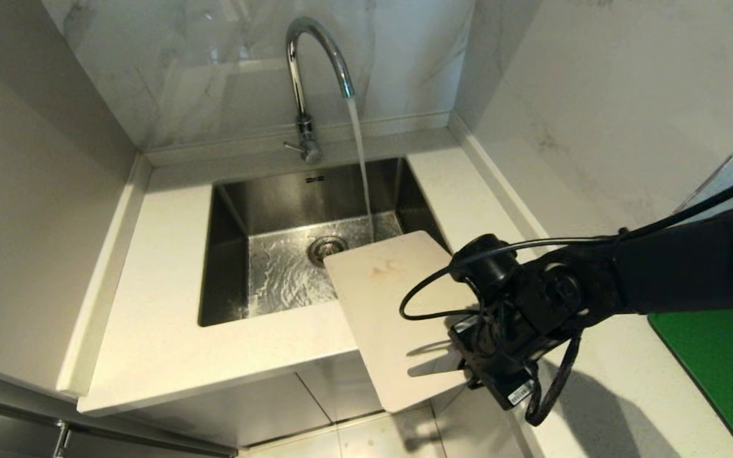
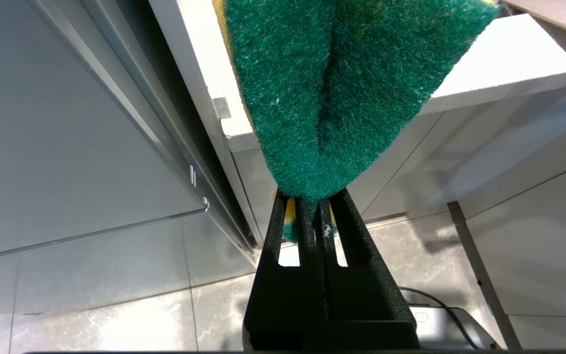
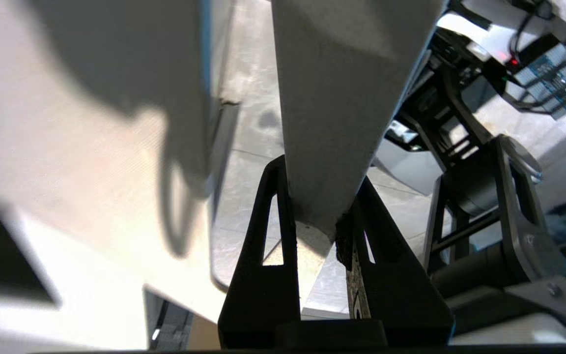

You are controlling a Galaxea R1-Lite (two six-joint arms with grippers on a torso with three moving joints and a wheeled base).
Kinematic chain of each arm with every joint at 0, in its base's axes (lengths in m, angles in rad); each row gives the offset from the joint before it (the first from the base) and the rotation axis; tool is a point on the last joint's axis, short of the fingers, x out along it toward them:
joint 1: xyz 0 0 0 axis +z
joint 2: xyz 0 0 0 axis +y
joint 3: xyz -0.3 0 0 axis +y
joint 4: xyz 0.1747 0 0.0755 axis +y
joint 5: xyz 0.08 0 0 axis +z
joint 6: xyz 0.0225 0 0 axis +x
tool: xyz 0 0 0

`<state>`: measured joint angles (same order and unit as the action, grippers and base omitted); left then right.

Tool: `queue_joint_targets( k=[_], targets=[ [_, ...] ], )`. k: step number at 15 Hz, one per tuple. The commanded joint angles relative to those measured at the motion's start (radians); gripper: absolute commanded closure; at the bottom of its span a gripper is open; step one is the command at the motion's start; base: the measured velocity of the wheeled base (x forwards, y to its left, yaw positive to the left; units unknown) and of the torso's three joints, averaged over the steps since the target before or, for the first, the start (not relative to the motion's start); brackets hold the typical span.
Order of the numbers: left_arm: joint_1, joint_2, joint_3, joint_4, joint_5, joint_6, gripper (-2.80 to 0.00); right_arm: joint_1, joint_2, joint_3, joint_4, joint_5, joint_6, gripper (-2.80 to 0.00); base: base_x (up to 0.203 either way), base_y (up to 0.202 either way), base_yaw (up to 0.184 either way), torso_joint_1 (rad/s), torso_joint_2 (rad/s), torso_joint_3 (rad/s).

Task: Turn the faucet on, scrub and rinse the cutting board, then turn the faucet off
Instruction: Pick up the cutting board

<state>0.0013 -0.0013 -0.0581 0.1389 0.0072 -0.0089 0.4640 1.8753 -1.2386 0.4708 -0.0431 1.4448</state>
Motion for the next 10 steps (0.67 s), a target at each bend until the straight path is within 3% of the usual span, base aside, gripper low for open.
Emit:
queue_joint_targets(
  k=[1,4,10],
  targets=[
    [0.000,0.001,0.000,0.001,0.000,0.000,0.00,-0.001,-0.160,-0.044,0.071,-0.012,-0.003,0.00,0.000,0.000,0.000,0.000,0.00,0.000],
    [0.000,0.001,0.000,0.001,0.000,0.000,0.00,-0.001,-0.264,-0.139,0.166,-0.051,-0.057,0.00,0.000,0.000,0.000,0.000,0.00,0.000],
    [0.000,0.001,0.000,0.001,0.000,0.000,0.00,-0.001,-0.394,-0.198,0.152,-0.072,-0.158,0.00,0.000,0.000,0.000,0.000,0.00,0.000]
  ],
)
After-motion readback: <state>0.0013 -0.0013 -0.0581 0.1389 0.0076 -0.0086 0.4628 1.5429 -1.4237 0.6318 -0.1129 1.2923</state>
